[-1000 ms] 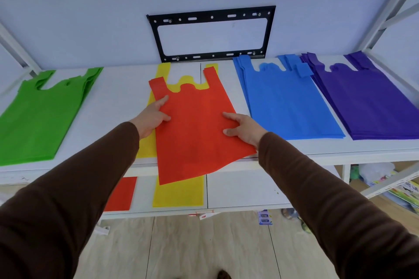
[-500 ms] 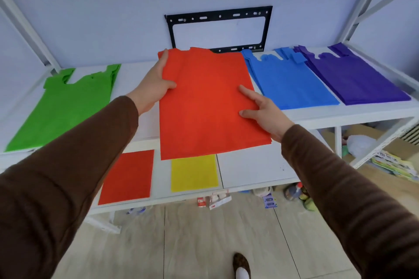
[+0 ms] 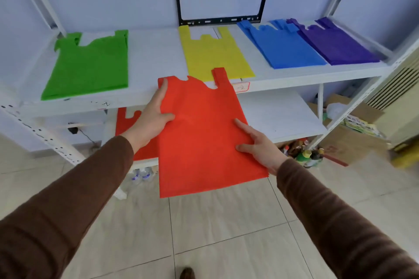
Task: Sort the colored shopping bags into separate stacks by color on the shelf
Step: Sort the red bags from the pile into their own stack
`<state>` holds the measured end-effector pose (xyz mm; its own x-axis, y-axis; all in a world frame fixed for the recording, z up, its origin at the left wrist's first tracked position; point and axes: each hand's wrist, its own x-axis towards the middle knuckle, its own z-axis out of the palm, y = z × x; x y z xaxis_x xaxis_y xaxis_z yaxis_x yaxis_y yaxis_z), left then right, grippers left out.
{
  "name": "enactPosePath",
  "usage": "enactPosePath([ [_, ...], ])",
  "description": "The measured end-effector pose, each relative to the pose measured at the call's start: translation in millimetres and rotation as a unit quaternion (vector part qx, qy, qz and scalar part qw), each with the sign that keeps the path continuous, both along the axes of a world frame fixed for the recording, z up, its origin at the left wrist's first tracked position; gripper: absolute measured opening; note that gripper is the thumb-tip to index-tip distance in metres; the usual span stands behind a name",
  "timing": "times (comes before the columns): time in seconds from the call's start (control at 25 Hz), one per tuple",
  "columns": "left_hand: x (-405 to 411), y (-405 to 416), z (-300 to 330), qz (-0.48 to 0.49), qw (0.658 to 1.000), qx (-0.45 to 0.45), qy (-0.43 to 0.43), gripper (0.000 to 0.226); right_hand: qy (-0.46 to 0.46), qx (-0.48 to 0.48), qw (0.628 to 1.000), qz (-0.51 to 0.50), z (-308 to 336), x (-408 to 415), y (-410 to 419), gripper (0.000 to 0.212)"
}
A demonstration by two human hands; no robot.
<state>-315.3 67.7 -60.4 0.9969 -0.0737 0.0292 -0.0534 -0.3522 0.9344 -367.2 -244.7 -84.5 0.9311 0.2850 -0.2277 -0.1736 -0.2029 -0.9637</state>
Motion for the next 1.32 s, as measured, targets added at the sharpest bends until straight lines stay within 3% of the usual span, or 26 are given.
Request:
enactPosePath([
  [0.24, -85.1, 24.7, -89.9, 0.038, 0.993, 0.004, 0.111, 0.098, 0.069, -0.097, 0.992, 0.051, -70.0, -53.5, 12.6, 0.078],
  [0.56, -98.6, 88.0, -160.4, 0.089, 0.974, -0.013, 0.206, 0.094, 0.178, -0.057, 0.981, 0.046, -122.6, -55.4, 85.3, 0.077],
  [0.76, -28.4, 161.5, -183.8, 0.09, 0.969, -0.034, 0.227, 0.087, 0.177, -0.053, 0.983, 0.016, -142.1, 4.2, 163.8, 0.073],
  [0.92, 76.0, 226.1, -195.9, 0.085, 0.977, -0.015, 0.197, 0.08, 0.111, -0.041, 0.993, -0.009, -164.5, 87.2, 237.8, 0.075],
  [0.96, 105.2, 242.0, -195.4, 0.098, 0.977, -0.008, 0.188, 0.072, 0.083, -0.033, 0.996, -0.015, -168.6, 113.4, 256.2, 0.075],
  [1.08, 186.5, 287.7, -206.0, 0.156, 0.964, 0.042, 0.211, 0.013, -0.002, -0.005, 0.999, -0.034, -181.9, 197.0, 307.2, 0.073],
  [1.12, 206.6, 302.3, -212.7, 0.131, 0.961, 0.056, 0.239, 0.033, -0.027, 0.003, 0.999, -0.037, -190.4, 222.2, 320.6, 0.069],
  [1.2, 242.1, 334.9, -235.0, 0.107, 0.957, 0.063, 0.262, 0.045, -0.055, 0.019, 0.998, -0.035, -218.1, 263.3, 343.9, 0.063],
  [1.28, 271.1, 359.0, -270.7, 0.149, 0.958, 0.047, 0.241, 0.027, -0.051, 0.022, 0.998, -0.019, -264.9, 292.7, 365.6, 0.072],
  [1.32, 275.5, 359.7, -286.2, 0.178, 0.965, 0.04, 0.186, 0.004, -0.038, 0.014, 0.999, -0.014, -293.4, 301.3, 374.2, 0.077],
])
